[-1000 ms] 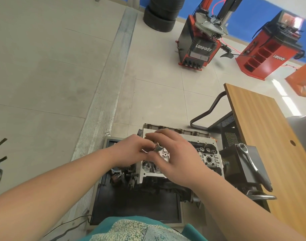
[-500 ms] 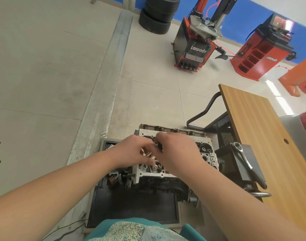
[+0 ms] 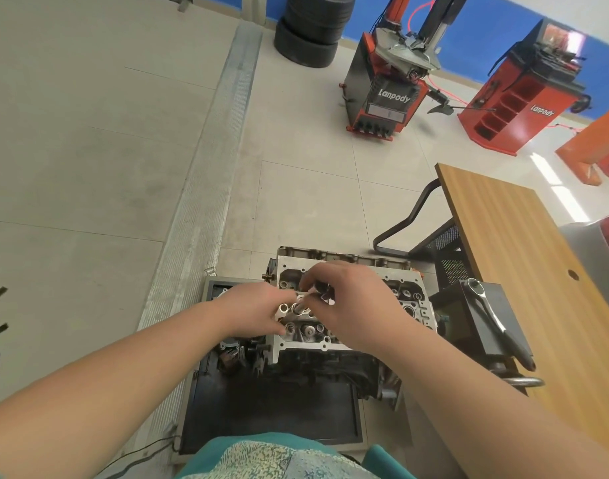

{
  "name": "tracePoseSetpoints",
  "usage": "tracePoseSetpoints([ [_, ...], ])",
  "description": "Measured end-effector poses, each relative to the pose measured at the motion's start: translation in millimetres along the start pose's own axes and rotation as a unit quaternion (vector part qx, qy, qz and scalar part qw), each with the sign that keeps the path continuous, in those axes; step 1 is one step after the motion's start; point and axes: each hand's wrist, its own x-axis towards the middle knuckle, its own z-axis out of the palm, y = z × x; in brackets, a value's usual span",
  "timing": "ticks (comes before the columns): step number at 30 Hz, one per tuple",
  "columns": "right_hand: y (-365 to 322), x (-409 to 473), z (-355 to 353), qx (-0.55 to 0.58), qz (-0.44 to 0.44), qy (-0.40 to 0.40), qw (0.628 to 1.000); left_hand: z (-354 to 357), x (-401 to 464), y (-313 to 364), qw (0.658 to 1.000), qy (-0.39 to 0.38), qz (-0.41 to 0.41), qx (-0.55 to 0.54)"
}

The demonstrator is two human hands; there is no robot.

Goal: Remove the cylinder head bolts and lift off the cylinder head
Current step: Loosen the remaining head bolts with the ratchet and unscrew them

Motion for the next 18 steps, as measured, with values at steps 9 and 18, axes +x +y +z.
tracePoseSetpoints([
  [9,17,-20,-16,0.117,0.03,0.164,0.979,16,13,5,0.993,-0.067,-0.007,0.1],
  [18,50,-34,4,0.057,0.071,0.14,0.986,23,19,3,0.996,-0.038,-0.018,0.083],
])
